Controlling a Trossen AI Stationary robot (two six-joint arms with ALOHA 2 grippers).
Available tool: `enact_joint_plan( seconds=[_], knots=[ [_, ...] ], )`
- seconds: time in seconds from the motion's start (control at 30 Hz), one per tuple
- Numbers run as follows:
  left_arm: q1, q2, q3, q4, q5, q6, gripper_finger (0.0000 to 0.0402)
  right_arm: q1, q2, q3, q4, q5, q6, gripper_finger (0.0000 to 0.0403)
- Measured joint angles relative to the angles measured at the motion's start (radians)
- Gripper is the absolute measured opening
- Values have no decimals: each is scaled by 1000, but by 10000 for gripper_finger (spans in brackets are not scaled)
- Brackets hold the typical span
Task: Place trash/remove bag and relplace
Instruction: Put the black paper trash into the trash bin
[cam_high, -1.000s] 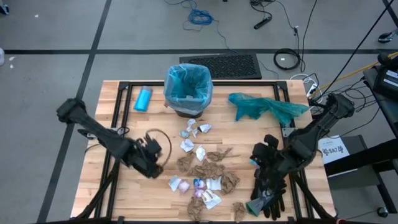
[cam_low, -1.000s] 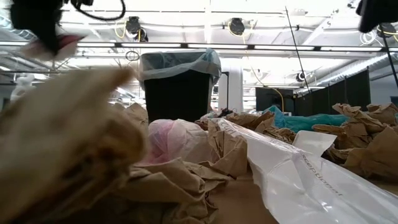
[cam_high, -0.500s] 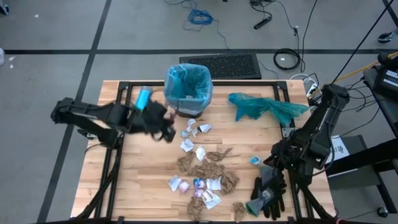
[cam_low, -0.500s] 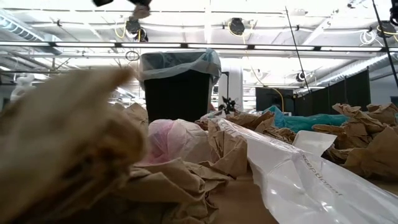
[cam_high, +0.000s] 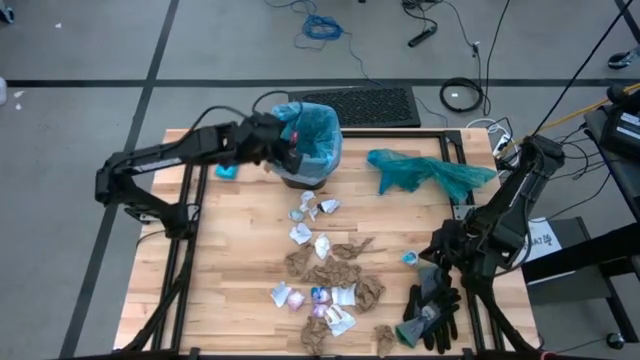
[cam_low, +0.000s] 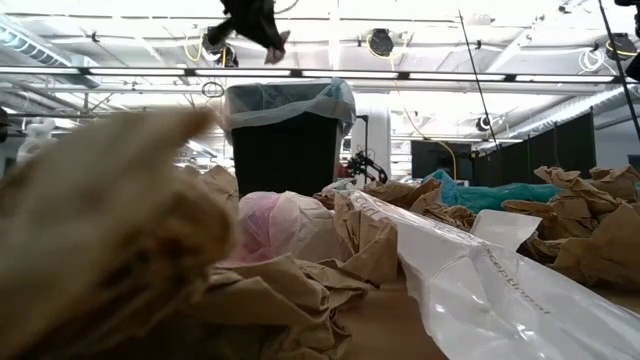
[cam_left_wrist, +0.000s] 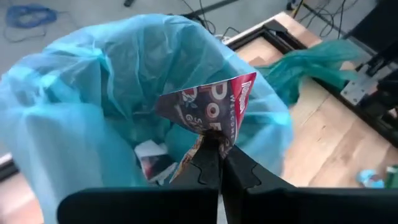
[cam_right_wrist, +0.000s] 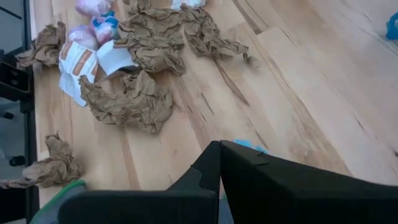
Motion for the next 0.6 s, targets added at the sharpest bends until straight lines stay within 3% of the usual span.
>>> enact_joint_plan(
  seconds=[0.1, 0.23, 0.33, 0.6],
  knots=[
    [66, 17, 0, 54, 61, 85, 0, -2, 0, 0, 3, 0, 12, 0],
    [137, 28, 0, 115, 35, 119, 12, -9, 0, 0, 8, 26, 85, 0],
    [182, 36, 0, 139, 39, 192, 40, -21, 0, 0, 20, 65, 136, 0],
    [252, 43, 0, 166, 179, 298, 135, -89, 0, 0, 35, 79, 214, 0]
  ],
)
